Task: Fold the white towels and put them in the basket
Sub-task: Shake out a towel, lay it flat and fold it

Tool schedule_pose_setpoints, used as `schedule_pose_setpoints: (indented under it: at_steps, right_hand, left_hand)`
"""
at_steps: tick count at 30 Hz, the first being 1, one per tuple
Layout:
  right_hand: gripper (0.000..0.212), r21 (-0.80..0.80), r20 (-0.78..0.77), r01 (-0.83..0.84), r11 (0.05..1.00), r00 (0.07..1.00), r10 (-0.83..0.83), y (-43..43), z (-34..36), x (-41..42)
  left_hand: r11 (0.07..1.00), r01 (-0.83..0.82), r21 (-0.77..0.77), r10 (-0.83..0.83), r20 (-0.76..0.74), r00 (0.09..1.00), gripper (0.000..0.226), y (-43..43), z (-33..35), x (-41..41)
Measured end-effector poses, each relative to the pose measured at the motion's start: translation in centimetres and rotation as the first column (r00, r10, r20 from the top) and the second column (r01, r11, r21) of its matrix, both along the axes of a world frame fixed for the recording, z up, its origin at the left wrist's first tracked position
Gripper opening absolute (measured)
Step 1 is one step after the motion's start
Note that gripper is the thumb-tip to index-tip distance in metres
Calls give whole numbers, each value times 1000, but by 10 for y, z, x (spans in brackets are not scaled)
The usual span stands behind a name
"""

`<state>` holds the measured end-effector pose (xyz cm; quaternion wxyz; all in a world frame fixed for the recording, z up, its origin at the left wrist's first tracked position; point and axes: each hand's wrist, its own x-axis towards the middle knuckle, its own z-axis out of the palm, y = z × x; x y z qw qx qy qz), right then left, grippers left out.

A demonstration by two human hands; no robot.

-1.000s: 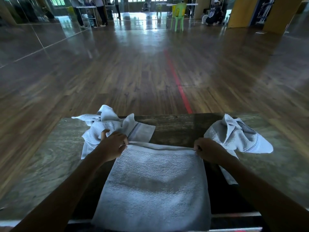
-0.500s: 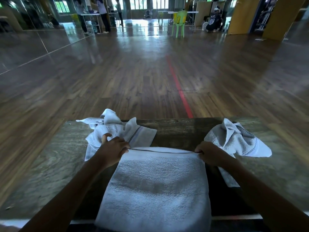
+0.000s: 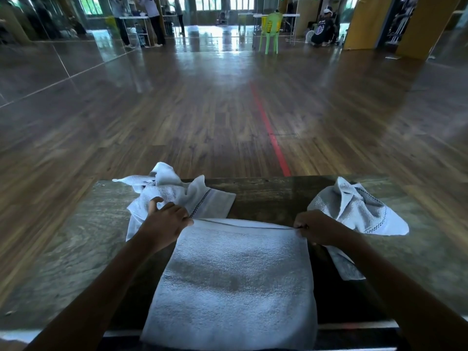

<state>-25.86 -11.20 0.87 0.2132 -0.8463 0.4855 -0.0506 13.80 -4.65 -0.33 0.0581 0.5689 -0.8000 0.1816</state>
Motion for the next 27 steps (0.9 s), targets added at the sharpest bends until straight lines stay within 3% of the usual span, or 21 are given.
schedule_pose_setpoints:
  at_steps: [3, 5, 12, 14, 16, 19, 21, 23, 27]
  right_hand:
    - [17, -14, 54, 7, 1000, 999, -6, -1, 1, -2]
    - [14, -11, 52, 20, 1000, 998, -20, 1, 4, -4]
    - [16, 69, 79, -22, 997, 997, 16, 21, 36, 2]
    - [3, 84, 22, -63, 995, 998, 61, 24, 52, 7]
    - [6, 62, -55, -111, 992, 992, 115, 25, 73, 12]
    - [12, -4, -141, -138, 990, 981, 136, 28, 118, 15]
    - [28, 9, -98, -125, 992, 987, 125, 30, 149, 13]
    - [36, 4, -50, -113, 994, 992, 113, 35, 177, 11]
    - [30, 25, -21, -111, 994, 994, 111, 43, 224, 9]
  left_hand:
    - [999, -1, 49, 12, -205, 979, 10, 1, -2, 1]
    - [997, 27, 79, -5, -261, 965, 16, 2, -2, 7]
    - [981, 187, 58, -187, -8, 982, 9, 24, 27, 28]
    - [974, 224, 30, -226, 80, 971, 10, 31, 42, 35]
    - [969, 247, 3, -245, 139, 959, 10, 38, 62, 39]
    - [966, 252, -56, -242, 142, 960, 18, 47, 100, 39]
    - [974, 219, -66, -211, 109, 971, 15, 53, 122, 41]
    - [986, 162, -27, -161, 44, 986, 30, 59, 147, 43]
    - [997, 71, 25, -71, 30, 997, 57, 72, 201, 34]
